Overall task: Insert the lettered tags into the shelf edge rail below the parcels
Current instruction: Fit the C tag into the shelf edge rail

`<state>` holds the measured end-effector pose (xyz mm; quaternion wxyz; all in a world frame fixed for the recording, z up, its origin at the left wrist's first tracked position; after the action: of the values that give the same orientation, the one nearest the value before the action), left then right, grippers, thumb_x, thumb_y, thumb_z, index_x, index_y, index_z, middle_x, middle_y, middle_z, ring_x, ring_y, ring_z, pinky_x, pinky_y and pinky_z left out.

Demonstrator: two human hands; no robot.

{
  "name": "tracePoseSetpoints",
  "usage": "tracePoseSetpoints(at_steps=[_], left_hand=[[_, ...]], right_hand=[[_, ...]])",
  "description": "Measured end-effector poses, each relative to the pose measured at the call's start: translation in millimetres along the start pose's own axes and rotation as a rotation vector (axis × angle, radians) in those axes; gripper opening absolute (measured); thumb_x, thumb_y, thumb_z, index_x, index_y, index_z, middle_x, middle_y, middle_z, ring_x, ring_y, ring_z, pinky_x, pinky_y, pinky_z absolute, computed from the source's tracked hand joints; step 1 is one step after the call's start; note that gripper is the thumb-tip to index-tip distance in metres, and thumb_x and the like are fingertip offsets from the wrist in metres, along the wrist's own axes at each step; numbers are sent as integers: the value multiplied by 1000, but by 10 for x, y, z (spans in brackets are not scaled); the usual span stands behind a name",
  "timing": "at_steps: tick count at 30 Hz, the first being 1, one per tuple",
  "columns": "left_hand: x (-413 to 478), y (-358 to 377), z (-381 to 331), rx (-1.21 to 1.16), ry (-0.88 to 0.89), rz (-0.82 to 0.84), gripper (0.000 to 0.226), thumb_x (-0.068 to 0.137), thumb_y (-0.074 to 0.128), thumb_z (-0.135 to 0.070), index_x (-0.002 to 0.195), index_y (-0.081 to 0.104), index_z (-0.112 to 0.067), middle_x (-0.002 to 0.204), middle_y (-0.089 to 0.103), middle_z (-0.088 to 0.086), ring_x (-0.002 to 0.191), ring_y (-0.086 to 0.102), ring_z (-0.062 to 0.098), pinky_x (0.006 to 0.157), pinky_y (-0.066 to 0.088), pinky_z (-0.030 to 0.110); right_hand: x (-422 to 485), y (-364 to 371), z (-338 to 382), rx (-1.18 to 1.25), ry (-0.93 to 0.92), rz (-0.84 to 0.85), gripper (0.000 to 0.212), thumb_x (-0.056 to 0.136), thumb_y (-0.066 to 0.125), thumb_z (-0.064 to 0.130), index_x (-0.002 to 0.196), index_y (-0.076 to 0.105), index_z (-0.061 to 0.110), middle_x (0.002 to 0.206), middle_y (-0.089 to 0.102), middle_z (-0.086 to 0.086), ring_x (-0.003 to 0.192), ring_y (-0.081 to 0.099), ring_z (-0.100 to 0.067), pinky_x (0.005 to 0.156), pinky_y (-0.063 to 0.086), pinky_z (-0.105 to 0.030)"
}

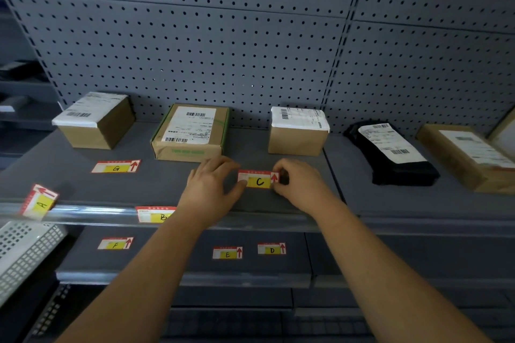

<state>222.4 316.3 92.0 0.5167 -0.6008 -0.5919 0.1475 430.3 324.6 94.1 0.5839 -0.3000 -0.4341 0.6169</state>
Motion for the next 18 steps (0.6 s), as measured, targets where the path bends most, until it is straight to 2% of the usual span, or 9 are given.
tracePoseSetpoints(at_steps=[2,4,6,11,18], left_hand=[[-18,-11,-23,8,5,3,35,85,59,-43,115,58,-25,119,54,-7,112,47,16,91,38,39],[-38,-38,-72,16,13,-4,37,84,61,-41,117,58,-24,120,54,-5,112,48,18,90,37,38],[-53,-70,-152,26,19,-9,40,83,64,-41,119,57,-23,122,54,-4,113,47,19,90,36,39],[-128,-126,-436,63,44,4,51,81,66,-44,126,51,-28,129,48,-6,121,41,16,97,31,37],[-330,-158,-762,104,81,-11,48,79,69,-40,123,53,-28,127,51,-6,121,43,16,99,32,39]], right_hand=[[-62,-31,-9,154,53,-20,12,88,65,22,99,62,27,94,62,9,89,59,-10,79,50,-30],[-126,-95,-22,243,82,-19,11,91,62,19,100,64,26,91,61,11,85,57,-4,68,44,-18],[-194,-183,-33,297,89,-21,12,93,60,18,99,65,27,90,61,12,83,55,0,63,39,-14],[-390,-425,-63,442,90,-34,10,91,62,19,95,66,28,92,65,8,87,58,-3,68,40,-19],[-798,-580,-72,559,85,-18,11,90,65,16,97,67,25,95,68,5,90,62,-11,73,43,-23]])
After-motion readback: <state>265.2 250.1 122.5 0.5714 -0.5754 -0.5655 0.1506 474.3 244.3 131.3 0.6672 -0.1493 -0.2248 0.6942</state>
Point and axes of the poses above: each hand's wrist, its own x-axis towards the middle knuckle, its own y-axis out of the palm, z = x × y, the point moved 3 cm from there along x, towards the middle knuckle
